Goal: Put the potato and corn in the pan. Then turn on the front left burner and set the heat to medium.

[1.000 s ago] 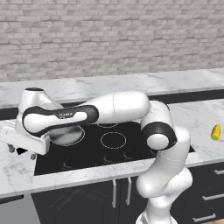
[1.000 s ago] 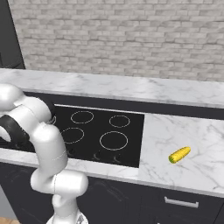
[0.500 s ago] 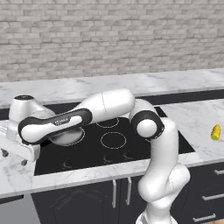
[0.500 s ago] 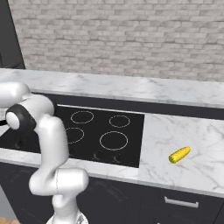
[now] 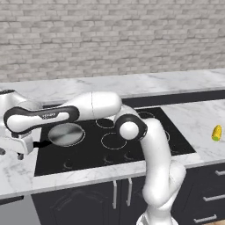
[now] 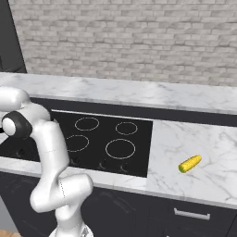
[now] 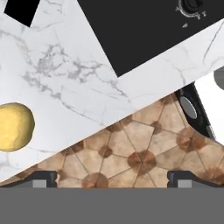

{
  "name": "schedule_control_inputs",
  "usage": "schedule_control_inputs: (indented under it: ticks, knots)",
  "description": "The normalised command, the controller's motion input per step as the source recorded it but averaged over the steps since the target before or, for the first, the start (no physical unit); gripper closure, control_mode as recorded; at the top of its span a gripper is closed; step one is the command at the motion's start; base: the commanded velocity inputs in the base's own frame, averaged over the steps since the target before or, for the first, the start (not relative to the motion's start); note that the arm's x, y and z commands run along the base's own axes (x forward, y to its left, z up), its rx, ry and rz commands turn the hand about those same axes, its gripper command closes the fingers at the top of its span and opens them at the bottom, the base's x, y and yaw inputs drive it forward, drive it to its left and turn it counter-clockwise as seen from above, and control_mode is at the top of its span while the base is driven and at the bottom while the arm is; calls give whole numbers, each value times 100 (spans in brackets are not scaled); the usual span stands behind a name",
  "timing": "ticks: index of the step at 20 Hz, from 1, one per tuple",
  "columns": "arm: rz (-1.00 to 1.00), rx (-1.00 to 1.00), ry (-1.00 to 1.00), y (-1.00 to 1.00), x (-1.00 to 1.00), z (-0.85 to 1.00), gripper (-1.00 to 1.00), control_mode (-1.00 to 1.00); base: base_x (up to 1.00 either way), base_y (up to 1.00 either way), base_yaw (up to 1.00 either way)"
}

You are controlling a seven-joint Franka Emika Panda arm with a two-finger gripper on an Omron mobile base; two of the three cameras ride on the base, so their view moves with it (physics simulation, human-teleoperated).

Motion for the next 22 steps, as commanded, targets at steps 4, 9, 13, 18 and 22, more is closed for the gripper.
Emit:
schedule_control_inputs:
  ticks: [4,9,13,18,22]
  knots:
    - [4,-1,3,18,0,-2,-100,-100,0,0,0]
    - [3,-1,-2,8,0,-28,-100,-100,0,0,0]
    - [0,-2,-4,0,5,-43,-100,-100,0,0,0]
    - [0,0,-1,6,33,-38,-100,-100,0,0,0]
    - [0,0,0,22,28,-3,-100,-100,0,0,0]
